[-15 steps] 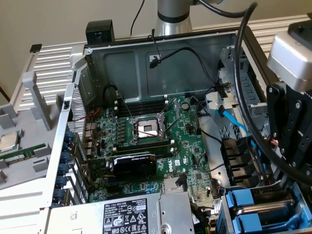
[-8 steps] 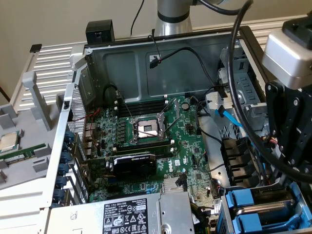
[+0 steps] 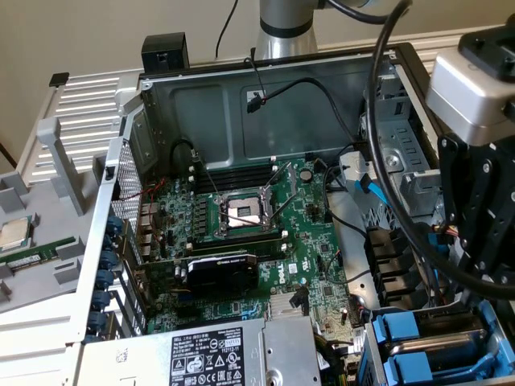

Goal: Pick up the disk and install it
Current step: 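Insert the first disk wire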

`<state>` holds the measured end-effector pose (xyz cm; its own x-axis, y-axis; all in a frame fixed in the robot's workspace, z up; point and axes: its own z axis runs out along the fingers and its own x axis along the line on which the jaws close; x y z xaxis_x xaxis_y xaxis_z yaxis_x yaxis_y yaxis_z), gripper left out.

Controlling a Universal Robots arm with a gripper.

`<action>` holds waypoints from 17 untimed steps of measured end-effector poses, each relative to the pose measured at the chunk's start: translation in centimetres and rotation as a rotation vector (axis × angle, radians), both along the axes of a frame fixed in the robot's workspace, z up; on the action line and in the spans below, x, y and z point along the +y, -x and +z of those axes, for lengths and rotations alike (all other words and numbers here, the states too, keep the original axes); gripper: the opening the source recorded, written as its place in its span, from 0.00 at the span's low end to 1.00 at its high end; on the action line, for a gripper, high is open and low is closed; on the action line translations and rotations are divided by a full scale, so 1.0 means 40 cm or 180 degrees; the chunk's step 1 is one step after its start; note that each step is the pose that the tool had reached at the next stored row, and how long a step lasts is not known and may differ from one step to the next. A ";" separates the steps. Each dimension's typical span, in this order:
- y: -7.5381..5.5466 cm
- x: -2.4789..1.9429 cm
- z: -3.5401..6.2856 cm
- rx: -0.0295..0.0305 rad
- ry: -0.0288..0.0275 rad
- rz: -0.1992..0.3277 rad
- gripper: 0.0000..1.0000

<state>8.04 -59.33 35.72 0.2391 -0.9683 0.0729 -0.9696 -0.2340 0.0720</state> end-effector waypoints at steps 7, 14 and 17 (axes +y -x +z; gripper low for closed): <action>0.016 0.000 0.000 -0.0019 0.0015 -0.0067 0.16; 0.031 0.000 0.000 -0.0022 0.0015 -0.0243 0.16; 0.031 0.000 0.000 -0.0022 0.0015 -0.0390 0.16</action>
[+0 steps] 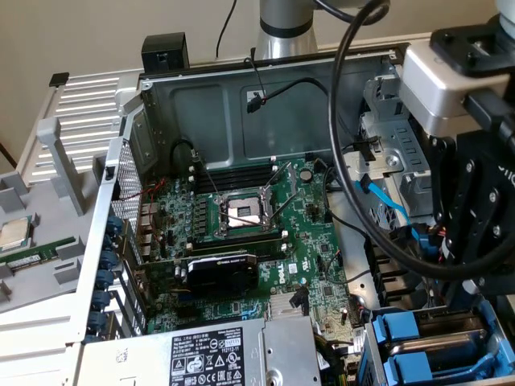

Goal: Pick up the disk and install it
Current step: 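Insert the first disk wire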

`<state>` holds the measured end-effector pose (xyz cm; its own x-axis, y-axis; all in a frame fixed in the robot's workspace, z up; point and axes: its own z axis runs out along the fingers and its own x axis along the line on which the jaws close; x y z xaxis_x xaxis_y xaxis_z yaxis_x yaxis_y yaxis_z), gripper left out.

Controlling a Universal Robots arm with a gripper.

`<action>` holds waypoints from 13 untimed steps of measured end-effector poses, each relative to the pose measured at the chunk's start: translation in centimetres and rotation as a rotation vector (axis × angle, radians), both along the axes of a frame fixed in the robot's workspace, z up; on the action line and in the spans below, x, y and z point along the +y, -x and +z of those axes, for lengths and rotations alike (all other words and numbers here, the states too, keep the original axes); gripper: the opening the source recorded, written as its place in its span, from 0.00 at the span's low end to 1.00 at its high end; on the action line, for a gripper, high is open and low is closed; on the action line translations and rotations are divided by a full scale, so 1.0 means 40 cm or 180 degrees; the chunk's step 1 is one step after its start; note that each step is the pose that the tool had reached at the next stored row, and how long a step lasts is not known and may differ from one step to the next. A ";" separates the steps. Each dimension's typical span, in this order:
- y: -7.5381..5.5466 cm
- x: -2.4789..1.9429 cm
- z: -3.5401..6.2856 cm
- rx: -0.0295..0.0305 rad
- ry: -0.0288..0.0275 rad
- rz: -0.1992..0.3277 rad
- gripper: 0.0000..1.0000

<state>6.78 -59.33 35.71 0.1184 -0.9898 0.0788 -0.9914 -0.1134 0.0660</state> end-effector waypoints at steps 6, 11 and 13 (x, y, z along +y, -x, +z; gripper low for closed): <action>-0.005 0.000 0.000 0.0025 0.0033 -0.0076 0.16; -0.009 0.000 0.000 0.0125 0.0045 -0.0084 0.16; -0.010 0.001 0.000 0.0135 0.0044 -0.0098 0.16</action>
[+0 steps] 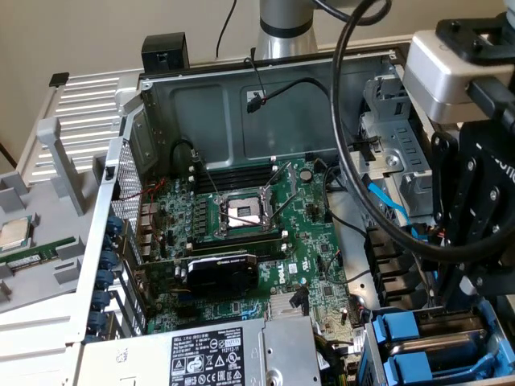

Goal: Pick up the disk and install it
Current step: 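Insert the first disk wire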

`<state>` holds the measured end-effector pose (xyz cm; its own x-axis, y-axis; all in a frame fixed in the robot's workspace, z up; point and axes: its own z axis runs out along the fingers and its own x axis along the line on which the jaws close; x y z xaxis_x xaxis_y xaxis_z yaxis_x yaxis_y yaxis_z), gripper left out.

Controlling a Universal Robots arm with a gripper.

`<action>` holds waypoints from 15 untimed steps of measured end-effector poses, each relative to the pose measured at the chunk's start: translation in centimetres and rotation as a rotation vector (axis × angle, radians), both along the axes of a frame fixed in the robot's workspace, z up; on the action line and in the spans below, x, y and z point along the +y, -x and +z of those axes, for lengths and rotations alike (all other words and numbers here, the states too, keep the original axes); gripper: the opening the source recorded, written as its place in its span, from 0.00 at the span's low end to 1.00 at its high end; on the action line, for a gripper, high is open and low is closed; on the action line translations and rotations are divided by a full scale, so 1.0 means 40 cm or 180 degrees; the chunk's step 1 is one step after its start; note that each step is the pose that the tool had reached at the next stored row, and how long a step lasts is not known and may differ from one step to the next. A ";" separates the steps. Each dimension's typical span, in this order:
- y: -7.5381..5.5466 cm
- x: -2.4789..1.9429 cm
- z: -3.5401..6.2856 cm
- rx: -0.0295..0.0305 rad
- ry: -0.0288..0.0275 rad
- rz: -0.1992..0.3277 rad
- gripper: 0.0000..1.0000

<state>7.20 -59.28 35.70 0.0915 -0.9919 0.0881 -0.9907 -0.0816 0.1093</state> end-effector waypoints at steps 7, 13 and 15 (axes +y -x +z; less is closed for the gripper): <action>-0.005 0.005 0.000 0.0000 0.0001 -0.0083 0.16; -0.008 0.011 0.000 0.0002 0.0001 -0.0150 0.16; -0.009 0.012 0.000 0.0002 0.0001 -0.0179 0.16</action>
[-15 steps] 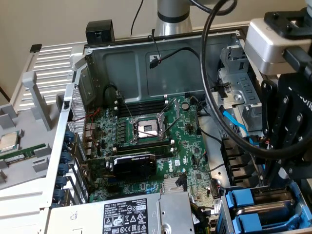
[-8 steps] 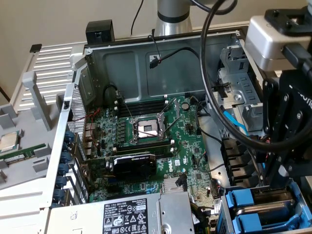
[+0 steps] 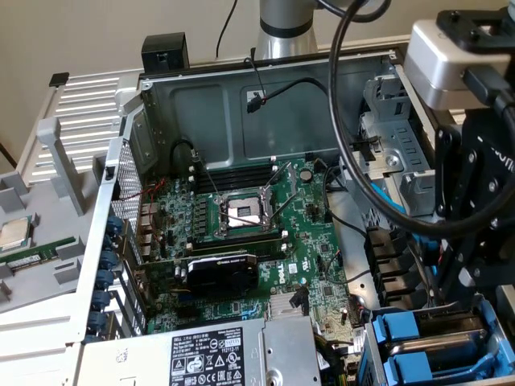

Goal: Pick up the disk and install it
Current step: 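Insert the first disk wire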

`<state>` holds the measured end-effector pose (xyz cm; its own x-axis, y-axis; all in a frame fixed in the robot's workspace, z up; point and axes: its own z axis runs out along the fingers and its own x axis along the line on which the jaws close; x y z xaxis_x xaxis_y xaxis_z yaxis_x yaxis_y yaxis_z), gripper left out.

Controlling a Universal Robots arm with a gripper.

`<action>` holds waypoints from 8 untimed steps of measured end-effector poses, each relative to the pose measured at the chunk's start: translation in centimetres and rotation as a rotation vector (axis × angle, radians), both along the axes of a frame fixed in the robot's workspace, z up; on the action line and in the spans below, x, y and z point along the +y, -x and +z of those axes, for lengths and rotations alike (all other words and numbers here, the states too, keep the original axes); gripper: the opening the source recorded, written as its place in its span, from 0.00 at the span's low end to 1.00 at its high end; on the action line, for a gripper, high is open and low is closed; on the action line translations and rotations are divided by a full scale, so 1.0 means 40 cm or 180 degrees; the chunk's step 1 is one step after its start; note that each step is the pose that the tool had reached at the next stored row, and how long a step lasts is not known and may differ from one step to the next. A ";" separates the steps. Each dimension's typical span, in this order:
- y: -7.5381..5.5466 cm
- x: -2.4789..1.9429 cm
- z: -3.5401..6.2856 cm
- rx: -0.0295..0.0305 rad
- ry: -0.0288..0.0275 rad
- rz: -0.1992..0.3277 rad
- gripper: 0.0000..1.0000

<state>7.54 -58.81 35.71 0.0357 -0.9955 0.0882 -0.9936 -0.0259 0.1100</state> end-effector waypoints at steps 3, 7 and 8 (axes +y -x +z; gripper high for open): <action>-0.001 0.002 0.000 0.0000 0.0000 -0.0044 0.16; -0.004 0.002 0.000 0.0001 0.0000 -0.0078 0.16; -0.006 0.003 0.000 0.0005 0.0000 -0.0080 0.16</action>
<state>7.78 -58.71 35.72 0.0109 -0.9960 0.0884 -0.9938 -0.0010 0.1116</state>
